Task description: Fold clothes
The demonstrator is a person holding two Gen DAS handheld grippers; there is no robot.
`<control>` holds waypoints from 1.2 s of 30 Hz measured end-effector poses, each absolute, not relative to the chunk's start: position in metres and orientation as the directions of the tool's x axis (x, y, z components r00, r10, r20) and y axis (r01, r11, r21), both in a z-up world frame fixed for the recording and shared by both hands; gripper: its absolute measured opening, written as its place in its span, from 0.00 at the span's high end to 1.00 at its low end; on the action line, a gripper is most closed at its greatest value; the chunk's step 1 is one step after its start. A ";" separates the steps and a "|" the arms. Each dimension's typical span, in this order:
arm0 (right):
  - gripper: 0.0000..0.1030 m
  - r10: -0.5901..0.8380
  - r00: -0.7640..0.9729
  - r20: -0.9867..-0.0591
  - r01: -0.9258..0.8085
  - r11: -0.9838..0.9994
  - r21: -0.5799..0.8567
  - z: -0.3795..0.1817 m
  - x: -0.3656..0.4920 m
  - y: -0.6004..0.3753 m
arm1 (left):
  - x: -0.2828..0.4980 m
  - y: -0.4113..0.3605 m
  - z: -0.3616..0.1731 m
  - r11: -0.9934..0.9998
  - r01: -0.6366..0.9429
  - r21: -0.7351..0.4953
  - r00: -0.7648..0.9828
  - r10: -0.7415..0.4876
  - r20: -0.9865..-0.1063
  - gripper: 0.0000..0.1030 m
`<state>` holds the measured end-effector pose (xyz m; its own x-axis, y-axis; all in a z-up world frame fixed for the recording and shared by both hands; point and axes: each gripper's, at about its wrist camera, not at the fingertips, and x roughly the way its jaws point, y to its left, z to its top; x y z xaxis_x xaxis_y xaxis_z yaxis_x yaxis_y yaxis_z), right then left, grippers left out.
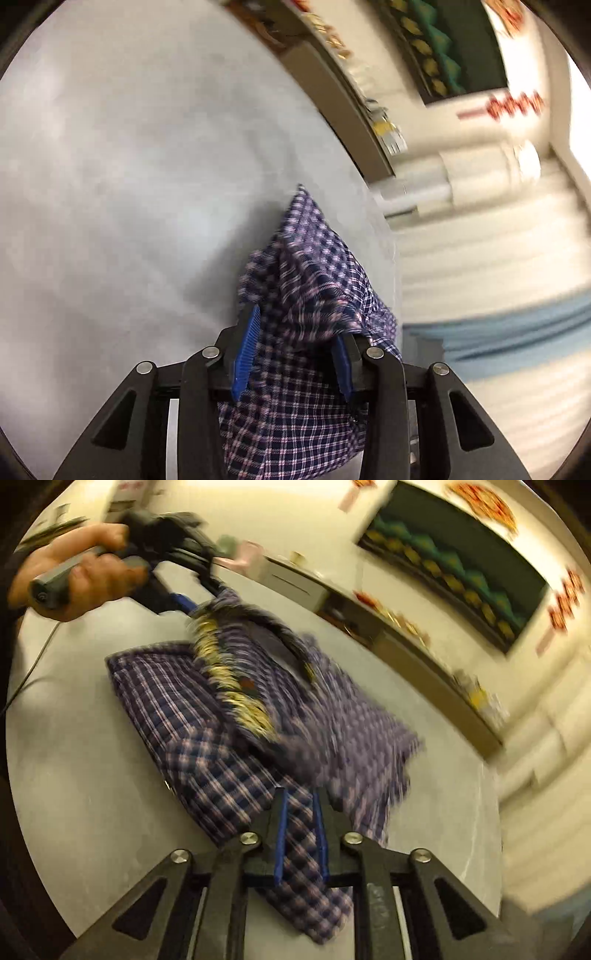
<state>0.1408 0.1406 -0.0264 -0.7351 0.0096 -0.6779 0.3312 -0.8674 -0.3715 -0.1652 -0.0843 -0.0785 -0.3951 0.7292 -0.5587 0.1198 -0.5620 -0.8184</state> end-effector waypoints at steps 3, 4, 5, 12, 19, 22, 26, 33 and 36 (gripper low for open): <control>0.79 -0.005 -0.739 -0.673 0.268 -0.920 -0.287 -0.010 0.147 0.149 | -0.163 -0.088 -0.082 -0.555 0.136 -0.821 -0.400 0.727 -0.558 0.64; 0.76 -0.015 -0.745 -0.667 0.250 -0.933 -0.259 -0.003 0.148 0.150 | -0.160 -0.089 -0.081 -0.551 0.130 -0.825 -0.404 0.730 -0.551 0.64; 0.71 -0.034 -0.753 -0.657 0.252 -0.938 -0.240 0.003 0.146 0.145 | -0.155 -0.087 -0.082 -0.547 0.120 -0.829 -0.405 0.735 -0.544 0.64; 0.52 0.000 -0.767 -0.641 0.360 -0.827 -0.431 -0.016 0.095 0.040 | -0.109 -0.089 -0.069 -0.543 0.102 -0.834 -0.374 0.755 -0.538 0.64; 0.93 0.100 -0.722 -0.684 0.354 -0.797 -0.490 -0.043 0.059 0.012 | -0.089 -0.067 -0.066 -0.700 -0.102 -0.706 -0.327 0.694 -0.641 0.65; 0.94 0.100 -0.725 -0.681 0.321 -0.826 -0.463 -0.033 0.061 0.016 | -0.094 -0.065 -0.077 -0.694 -0.099 -0.713 -0.303 0.704 -0.643 0.65; 0.95 0.119 -0.748 -0.653 0.289 -0.827 -0.481 -0.024 0.072 0.014 | -0.098 -0.066 -0.079 -0.704 -0.112 -0.702 -0.301 0.697 -0.651 0.65; 0.95 0.106 -0.767 -0.633 0.338 -0.772 -0.539 -0.019 0.118 -0.002 | -0.099 -0.074 -0.082 -0.710 -0.100 -0.697 -0.321 0.686 -0.653 0.65; 0.95 0.134 -0.759 -0.637 0.332 -0.762 -0.556 -0.035 0.124 -0.005 | -0.099 -0.073 -0.083 -0.704 -0.089 -0.705 -0.325 0.689 -0.647 0.65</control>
